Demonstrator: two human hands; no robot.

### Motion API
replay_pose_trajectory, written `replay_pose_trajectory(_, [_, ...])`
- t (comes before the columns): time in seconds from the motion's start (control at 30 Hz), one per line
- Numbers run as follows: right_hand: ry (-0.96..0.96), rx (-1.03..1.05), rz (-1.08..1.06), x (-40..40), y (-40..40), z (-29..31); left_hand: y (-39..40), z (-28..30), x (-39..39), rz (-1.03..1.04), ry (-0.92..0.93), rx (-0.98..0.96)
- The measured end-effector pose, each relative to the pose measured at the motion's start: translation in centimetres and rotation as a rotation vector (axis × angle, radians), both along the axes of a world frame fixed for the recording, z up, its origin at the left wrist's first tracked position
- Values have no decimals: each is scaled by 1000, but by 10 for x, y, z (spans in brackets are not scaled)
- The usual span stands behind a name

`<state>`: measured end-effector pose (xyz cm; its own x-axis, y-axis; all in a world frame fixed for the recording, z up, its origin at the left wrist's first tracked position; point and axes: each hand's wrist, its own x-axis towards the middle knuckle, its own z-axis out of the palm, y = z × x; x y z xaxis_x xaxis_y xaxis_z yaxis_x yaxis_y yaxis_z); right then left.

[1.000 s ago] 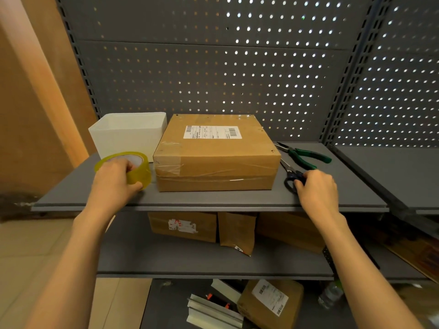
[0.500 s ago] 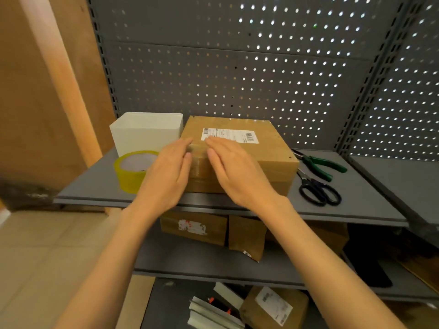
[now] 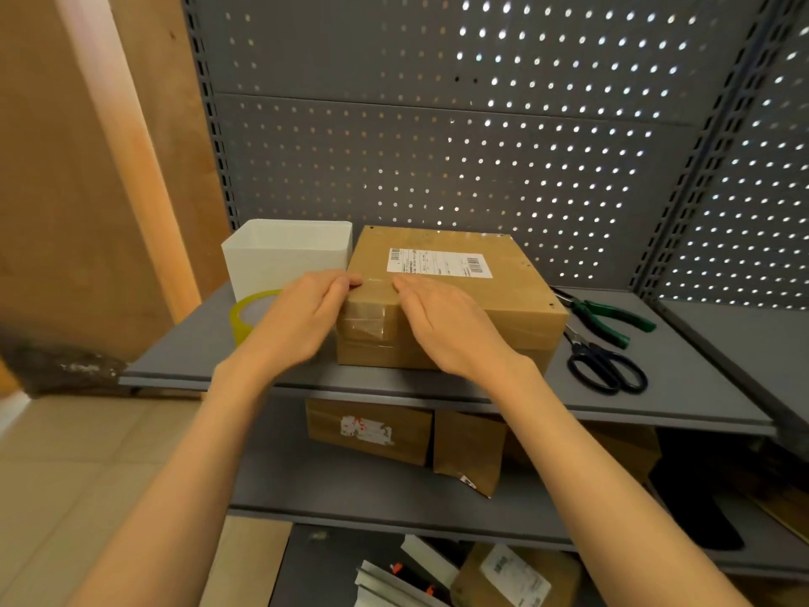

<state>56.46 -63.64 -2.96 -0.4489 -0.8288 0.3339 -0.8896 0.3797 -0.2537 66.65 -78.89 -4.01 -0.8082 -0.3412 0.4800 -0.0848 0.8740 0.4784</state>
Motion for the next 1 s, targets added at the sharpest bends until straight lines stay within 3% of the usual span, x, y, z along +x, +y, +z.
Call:
replay_pose_trajectory(0.17, [-66,-181,49,6,-16,-1,-4,-7,-3,-112,41,46])
replay_pose_trajectory(0.33, [245,-148,-39,7,-29,-26,-24,-23,-4,-209,-25,62])
replay_pose_trajectory(0.53, [358,-187,-35,5,-30,-31,-40,-26,-4,-281,-63,-102])
replay_pose_trajectory(0.77, [294,25,58,4,-18,-19,-35,-20,-1,-290,-112,-45])
replay_pose_trajectory(0.87, [137,35,72,3,-18,-13,-34,-11,2,-336,-212,22])
replay_pose_trajectory(1.0, [6,-152,12,7,-25,-16,-33,-12,5,-264,-10,205])
